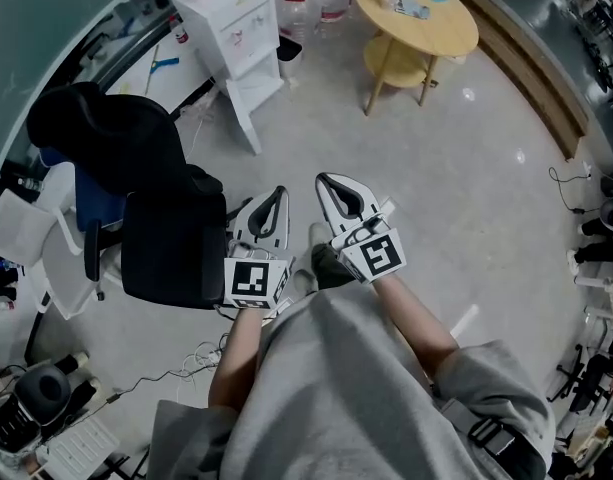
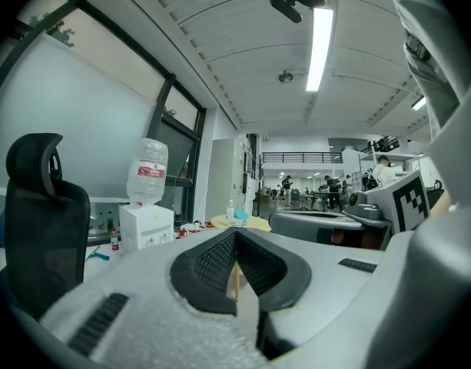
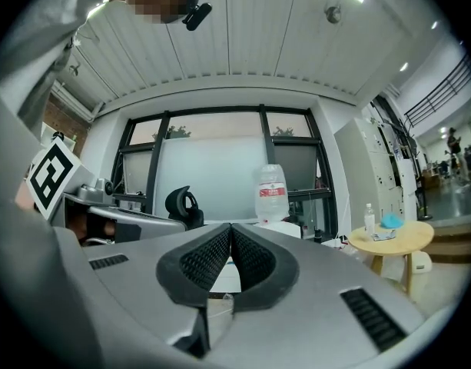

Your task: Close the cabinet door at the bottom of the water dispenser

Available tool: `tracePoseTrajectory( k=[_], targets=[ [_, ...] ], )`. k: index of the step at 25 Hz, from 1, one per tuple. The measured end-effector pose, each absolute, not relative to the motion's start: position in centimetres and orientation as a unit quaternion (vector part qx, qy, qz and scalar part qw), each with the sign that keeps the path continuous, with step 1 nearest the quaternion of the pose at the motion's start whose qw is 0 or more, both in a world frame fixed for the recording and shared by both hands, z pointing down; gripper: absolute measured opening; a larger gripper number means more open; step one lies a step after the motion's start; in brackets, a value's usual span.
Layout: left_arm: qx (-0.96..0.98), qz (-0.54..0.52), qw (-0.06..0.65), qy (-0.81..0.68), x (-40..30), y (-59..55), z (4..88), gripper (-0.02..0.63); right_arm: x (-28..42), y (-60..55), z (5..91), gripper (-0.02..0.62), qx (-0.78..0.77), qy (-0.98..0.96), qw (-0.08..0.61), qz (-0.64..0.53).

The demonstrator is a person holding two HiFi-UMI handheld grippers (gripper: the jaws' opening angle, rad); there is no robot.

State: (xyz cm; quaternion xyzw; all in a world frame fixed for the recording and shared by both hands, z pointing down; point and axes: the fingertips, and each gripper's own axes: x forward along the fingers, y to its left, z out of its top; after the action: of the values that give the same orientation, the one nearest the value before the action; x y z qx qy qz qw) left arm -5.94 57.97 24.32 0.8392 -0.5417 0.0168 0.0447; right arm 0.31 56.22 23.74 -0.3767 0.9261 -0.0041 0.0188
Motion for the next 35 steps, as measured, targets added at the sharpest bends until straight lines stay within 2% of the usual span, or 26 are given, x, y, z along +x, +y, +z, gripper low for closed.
tracePoseTrajectory(
  k=[16, 35],
  targets=[
    [0.818, 0.047, 0.083, -0.567, -4.9, 45.4, 27.0, 0.006, 1.7, 42.9, 26.9, 0.012, -0.344, 0.938, 0.001, -0.048],
    [0.813, 0.086, 0.106, -0.567, -6.7, 37.5, 30.0, 0.006, 1.1, 34.1, 29.4, 0.012, -0.345, 0.935, 0.01, -0.083]
  ],
)
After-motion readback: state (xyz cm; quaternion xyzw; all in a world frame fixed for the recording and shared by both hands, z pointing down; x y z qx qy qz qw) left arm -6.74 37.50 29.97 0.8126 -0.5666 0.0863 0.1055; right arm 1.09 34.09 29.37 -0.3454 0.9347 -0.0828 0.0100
